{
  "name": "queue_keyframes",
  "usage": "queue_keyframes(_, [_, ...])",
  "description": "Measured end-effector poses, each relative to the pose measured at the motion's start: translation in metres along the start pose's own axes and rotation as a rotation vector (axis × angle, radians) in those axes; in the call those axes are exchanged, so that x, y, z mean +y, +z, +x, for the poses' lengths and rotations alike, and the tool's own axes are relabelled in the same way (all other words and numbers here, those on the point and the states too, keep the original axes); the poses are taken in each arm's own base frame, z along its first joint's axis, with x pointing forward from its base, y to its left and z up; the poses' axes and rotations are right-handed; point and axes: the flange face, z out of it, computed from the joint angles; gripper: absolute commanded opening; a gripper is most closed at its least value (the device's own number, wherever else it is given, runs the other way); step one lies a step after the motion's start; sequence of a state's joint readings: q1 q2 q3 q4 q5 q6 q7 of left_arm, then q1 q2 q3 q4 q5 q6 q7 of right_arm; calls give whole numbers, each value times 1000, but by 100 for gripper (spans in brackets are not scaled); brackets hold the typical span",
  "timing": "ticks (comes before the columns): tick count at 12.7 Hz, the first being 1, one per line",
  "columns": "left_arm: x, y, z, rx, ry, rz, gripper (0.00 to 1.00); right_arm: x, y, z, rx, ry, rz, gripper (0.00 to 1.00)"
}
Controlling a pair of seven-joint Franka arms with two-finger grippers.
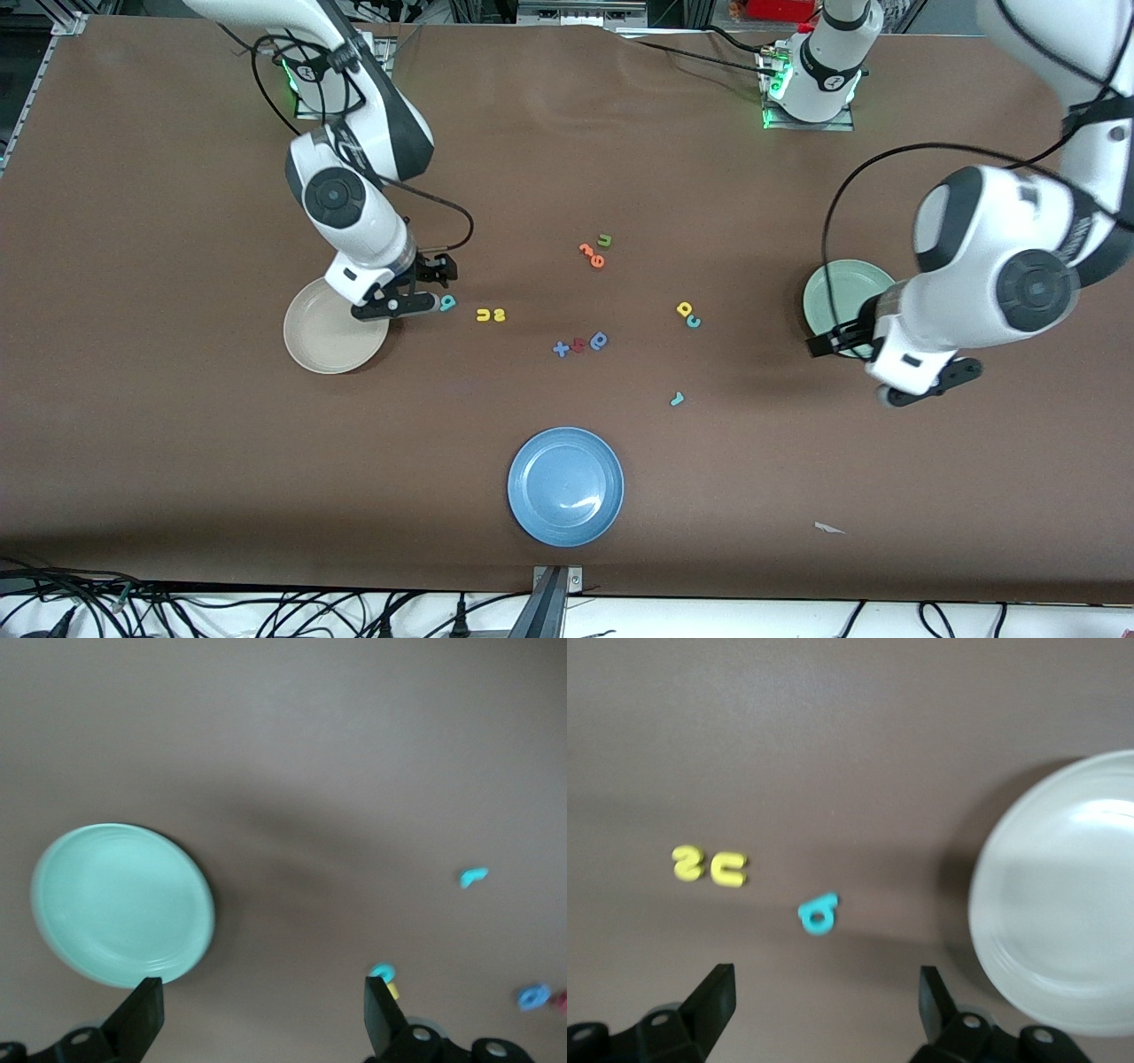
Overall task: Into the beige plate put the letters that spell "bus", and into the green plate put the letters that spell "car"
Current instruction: 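Reach the right gripper to teal b while the left gripper reaches teal hook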
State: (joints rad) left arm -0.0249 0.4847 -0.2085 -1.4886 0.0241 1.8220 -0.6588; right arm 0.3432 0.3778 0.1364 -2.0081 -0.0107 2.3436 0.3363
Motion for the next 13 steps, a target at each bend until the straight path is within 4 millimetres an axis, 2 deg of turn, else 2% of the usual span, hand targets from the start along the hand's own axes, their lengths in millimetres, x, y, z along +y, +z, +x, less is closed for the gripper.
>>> queue_keyframes(1, [17,16,0,18,-42,-20,99,-1,18,3,5,0,7,64])
queue_keyframes(4, [61,66,1,67,-155,-91,99,-6,54,1,-12,-8,9,64])
queue_keyframes(6, [79,89,7,111,-246,-165,99,-12,61,-1,-12,-22,8,64])
queue_keyframes(9, [95,113,16,158,-395,-274,99,-16,67,-3,-4,-87,-38,64])
queue_keyframes(11, [116,130,6,165,-420,-309,97,-17,74,-3,2,-110,-51,64])
queue_keyframes(13, [142,148,-12,172,-385,-296,97,-19,85,-2,17,-116,-43,64])
